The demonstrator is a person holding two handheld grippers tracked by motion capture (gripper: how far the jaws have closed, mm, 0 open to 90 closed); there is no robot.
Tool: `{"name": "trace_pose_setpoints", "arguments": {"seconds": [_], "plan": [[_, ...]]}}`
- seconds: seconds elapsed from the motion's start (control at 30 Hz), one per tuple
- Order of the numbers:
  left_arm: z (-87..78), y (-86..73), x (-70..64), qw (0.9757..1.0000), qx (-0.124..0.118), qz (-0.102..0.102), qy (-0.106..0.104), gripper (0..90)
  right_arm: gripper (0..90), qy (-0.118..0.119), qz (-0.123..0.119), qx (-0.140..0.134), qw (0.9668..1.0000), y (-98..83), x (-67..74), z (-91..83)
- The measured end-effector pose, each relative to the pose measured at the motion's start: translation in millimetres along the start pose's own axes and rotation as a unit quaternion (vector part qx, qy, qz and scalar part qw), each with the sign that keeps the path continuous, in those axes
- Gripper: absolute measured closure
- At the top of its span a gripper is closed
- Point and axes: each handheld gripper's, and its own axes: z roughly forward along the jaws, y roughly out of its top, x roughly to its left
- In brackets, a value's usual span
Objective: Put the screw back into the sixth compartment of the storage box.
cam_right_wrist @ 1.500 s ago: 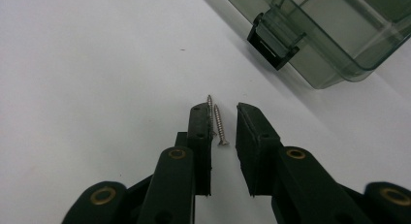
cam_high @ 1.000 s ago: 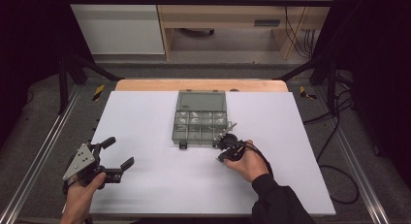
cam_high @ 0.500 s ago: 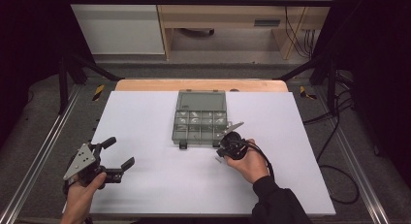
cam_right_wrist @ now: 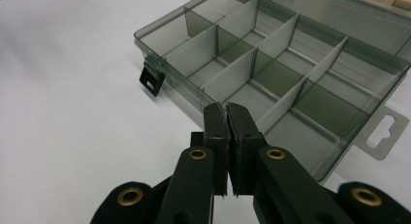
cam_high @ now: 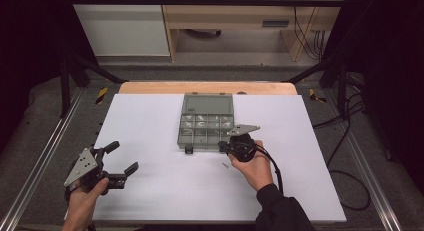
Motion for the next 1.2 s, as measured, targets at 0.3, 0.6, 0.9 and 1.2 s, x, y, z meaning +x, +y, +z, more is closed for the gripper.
{"name": "trace_pose_setpoints", "arguments": {"seconds": [0.3,0.6,0.9,1.2], "plan": [[0.3,-0.1,0.0,1.0,0.0,-0.002,-0.004,2.1,87.8,-0.023,0.007,-0.037,0.999,4.0,-0.6,-3.5],[-0.9,1.2,-0.2,0.9999,-0.011,-0.005,-0.001,2.1,87.7,-0.024,0.008,-0.049,0.9985,11.0,0.6,-0.1],[-2.1,2.8,-1.2,0.9998,-0.019,-0.002,0.005,1.7,87.7,-0.022,0.011,-0.055,0.9982,13.6,2.9,5.5],[-3.5,3.1,-0.1,0.9997,-0.025,-0.005,0.005,1.5,87.7,-0.019,0.008,-0.064,0.9978,23.5,8.0,14.8]]}}
